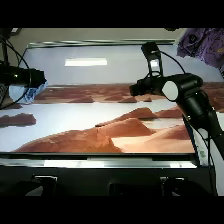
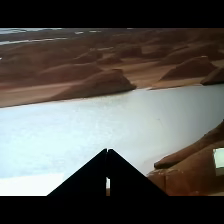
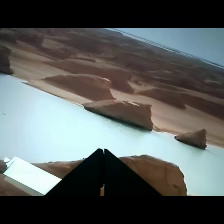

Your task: Fold the clothes and pants, and hang the long-sleeved shirts on hangers.

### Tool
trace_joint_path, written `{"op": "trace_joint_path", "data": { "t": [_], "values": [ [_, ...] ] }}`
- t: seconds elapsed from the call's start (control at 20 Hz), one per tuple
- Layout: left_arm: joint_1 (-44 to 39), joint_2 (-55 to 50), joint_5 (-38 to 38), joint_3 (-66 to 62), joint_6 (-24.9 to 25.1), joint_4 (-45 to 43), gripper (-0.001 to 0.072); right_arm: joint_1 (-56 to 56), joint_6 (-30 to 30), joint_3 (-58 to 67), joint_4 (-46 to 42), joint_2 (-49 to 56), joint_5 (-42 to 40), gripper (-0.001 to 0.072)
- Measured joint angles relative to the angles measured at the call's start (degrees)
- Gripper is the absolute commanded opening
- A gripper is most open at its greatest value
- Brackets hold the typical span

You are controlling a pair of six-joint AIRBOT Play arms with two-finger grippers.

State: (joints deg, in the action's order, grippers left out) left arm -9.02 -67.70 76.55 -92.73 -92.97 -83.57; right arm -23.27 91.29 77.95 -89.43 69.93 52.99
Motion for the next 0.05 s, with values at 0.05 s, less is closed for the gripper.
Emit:
{"op": "trace_joint_path", "data": {
  "t": [0.05],
  "values": [
    [0.0,0.0,-0.1,0.0,0.0,0.0,0.0017,0.0,0.0,0.0,0.0,0.0,0.0,0.0033]
  ]
}}
